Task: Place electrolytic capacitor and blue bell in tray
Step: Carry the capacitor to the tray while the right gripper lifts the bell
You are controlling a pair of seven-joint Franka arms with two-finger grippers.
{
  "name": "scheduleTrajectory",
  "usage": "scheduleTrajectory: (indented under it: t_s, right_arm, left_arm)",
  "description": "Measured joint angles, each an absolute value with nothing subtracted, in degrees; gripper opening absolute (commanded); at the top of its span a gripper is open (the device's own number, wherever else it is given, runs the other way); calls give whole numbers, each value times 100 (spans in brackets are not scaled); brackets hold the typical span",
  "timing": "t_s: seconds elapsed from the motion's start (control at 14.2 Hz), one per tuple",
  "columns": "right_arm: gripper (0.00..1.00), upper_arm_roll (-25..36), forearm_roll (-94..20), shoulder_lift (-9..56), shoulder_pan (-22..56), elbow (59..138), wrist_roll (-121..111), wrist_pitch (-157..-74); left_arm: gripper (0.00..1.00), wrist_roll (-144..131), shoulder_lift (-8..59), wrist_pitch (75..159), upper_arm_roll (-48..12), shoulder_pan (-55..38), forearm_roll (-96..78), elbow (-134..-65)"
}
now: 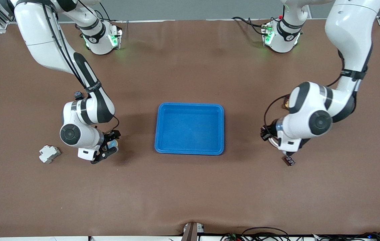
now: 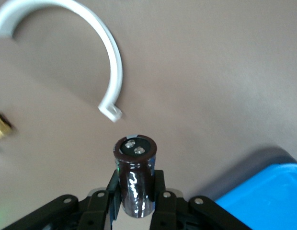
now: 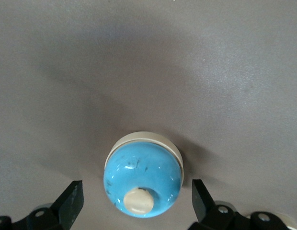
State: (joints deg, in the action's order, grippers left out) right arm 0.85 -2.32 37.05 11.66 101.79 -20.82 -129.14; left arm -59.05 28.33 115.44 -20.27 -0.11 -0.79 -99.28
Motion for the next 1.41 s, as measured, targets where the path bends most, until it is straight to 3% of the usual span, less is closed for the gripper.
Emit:
scheduleTrajectory:
  t_s: [0.28, 0.35, 0.71, 0.85, 1.41]
  right_arm:
    - [100, 85, -239, 3761, 1166, 10179, -2082, -12982]
    - [95, 85, -252, 3771, 1166, 10179, -2082, -13017]
    - [37, 85, -302, 3776, 1167, 10179, -2082, -13051]
    - [21, 83, -308, 3774, 1174, 10162, -2082, -13050]
    - [20, 83, -369, 3769, 1181, 10083, -2047, -12764]
  left_arm:
    - [0, -6574, 2841, 11544, -2264, -208, -91, -9899]
    - [0, -6614, 2854, 11543, -2364, -228, -105, -9899]
    - [0, -7227, 2985, 11558, -2465, -749, -185, -9889]
    - [0, -7300, 3120, 11584, -2465, -881, -320, -9746]
    - [0, -7328, 3847, 12188, -2467, -1254, -364, -9442]
